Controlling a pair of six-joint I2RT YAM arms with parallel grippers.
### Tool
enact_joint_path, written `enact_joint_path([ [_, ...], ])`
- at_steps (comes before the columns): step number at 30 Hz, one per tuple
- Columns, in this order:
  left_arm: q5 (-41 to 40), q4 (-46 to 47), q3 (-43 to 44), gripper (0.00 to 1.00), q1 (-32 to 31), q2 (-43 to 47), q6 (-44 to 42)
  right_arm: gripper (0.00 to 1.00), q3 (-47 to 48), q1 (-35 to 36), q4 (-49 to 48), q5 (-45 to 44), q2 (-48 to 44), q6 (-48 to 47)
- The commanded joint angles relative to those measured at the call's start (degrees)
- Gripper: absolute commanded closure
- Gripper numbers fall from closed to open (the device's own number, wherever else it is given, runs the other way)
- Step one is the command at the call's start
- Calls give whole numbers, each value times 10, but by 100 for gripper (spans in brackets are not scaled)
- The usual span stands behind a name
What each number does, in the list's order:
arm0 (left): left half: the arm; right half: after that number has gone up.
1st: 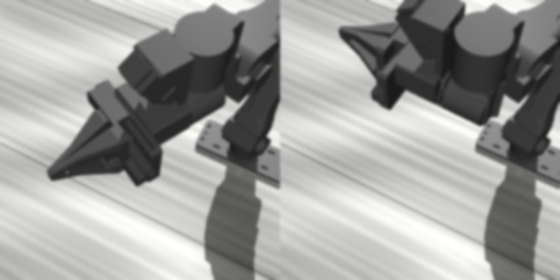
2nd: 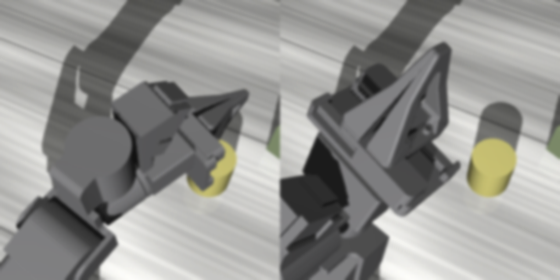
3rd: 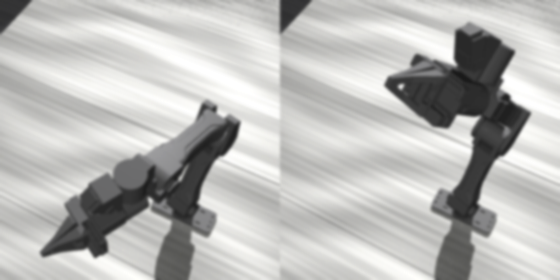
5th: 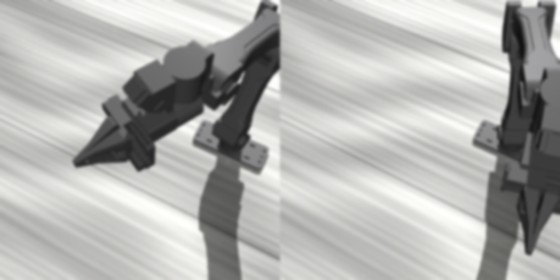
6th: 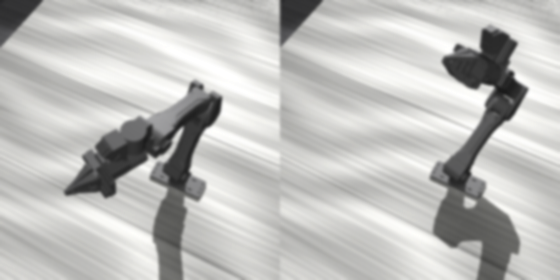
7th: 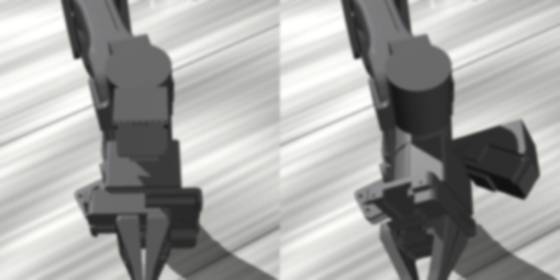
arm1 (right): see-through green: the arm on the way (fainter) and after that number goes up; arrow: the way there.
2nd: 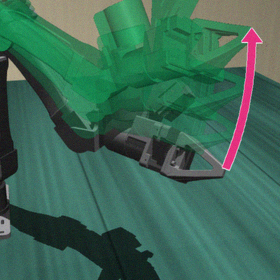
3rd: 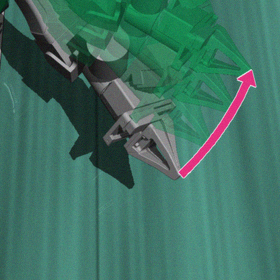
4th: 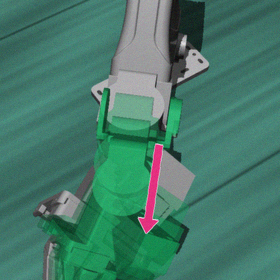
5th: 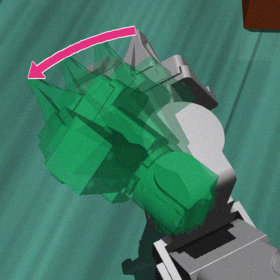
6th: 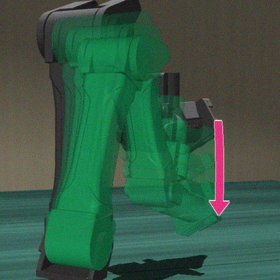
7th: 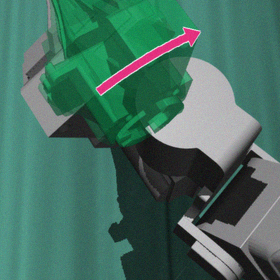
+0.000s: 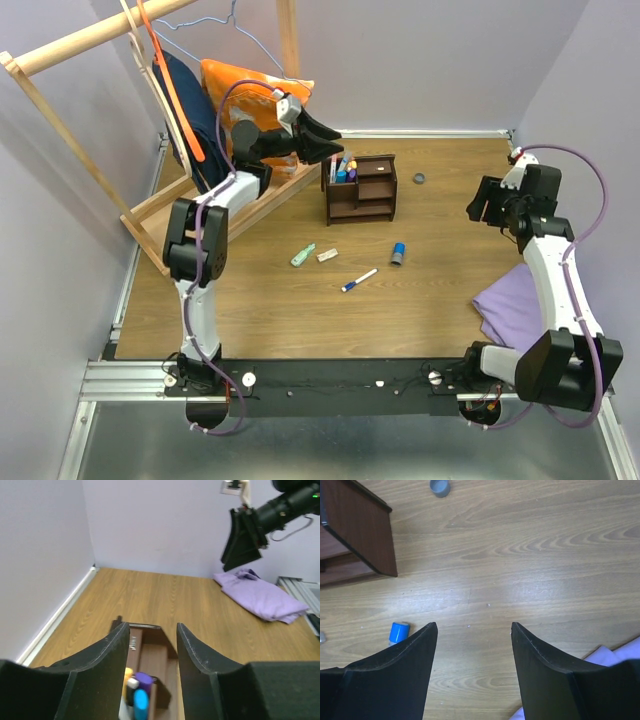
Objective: Sort the stationery into containers
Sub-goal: Place the pen in the storage box, then pick up the pen from the center of the board.
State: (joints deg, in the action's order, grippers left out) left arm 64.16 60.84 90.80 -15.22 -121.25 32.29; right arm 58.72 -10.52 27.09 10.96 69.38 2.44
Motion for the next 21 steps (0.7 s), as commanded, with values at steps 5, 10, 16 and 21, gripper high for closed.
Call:
enact_joint_path([
  [5, 29, -271, -249, 49, -59, 215, -149, 30, -47, -4, 15, 36, -68, 34],
  [10, -174, -765, -252, 48, -157, 304, -551, 30, -74, -5, 4, 38, -92, 44],
  [16, -290, -912, -226, 48, -227, 290, -561, 30, -120, -5, -17, 62, -129, 47],
  [21, -278, -951, -260, 48, -225, 293, -612, 30, -118, -4, 22, 184, -147, -63],
])
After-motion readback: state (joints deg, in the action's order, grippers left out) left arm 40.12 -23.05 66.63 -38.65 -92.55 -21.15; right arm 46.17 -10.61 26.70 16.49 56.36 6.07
